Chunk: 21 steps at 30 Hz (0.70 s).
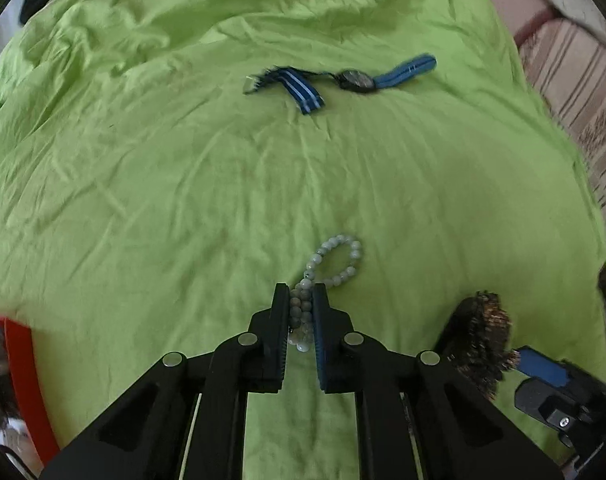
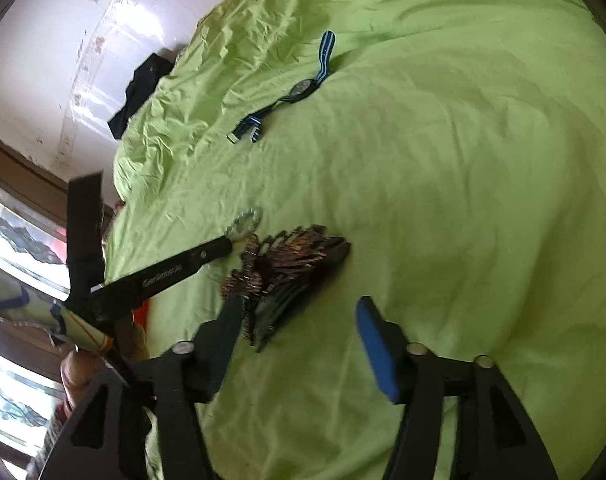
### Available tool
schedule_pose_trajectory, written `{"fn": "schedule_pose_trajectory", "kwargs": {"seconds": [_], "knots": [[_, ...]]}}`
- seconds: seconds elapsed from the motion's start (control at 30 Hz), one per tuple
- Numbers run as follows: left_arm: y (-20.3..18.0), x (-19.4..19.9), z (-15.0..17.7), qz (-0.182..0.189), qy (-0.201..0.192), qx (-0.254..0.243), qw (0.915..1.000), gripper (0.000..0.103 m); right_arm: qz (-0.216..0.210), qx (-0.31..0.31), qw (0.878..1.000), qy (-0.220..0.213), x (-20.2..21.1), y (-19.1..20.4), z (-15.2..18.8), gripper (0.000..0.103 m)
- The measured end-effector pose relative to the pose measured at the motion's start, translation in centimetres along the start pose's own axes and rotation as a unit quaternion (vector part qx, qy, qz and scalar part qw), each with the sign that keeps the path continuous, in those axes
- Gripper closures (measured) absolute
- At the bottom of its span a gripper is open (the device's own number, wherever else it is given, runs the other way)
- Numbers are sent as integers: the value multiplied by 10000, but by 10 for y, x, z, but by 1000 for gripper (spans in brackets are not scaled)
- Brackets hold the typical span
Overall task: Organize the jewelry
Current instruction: 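Grasp the grey bead bracelet with left tool while right grasps sparkly flower hair clip, then carry the grey bracelet to the tray with left tool while right carries the hair clip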
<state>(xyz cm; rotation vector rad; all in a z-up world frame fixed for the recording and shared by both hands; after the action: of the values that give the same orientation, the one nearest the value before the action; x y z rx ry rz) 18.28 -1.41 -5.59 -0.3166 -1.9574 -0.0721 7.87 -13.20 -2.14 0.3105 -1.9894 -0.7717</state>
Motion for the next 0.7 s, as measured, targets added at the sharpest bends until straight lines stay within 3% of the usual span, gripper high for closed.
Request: {"fn": "schedule_pose_trajectory", "kwargs": {"seconds": [0.17,0.47,0.57,0.7], "knots": [[9,33,15,-32,-242,70,9997,92,79,-255,9996,83,-13,4,-6,31],[11,91,51,-229,-592,136,9979,93,771,-165,9968,146,-42,19,-15,31],[10,110,62,-368,-727,110,9966,93,1036,-48,9944,188,-45,15,-15,38],[9,134,75,-345,-880,171,9954,93,1019,41,9947,159,-38,13,-12,49]]}}
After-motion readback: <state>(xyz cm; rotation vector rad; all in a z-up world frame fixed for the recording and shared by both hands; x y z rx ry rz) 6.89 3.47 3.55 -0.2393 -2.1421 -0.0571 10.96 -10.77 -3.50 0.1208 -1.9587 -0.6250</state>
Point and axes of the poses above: each gripper's, at about its wrist camera, not at the fingertips, and x roughly against the way its jaws point, y to its left, z to its underside, the point moved 10 cm from there along -x, roughly the way its jaws point, and after that the axes turned 3 degrees about y, right-handed, at the moved point
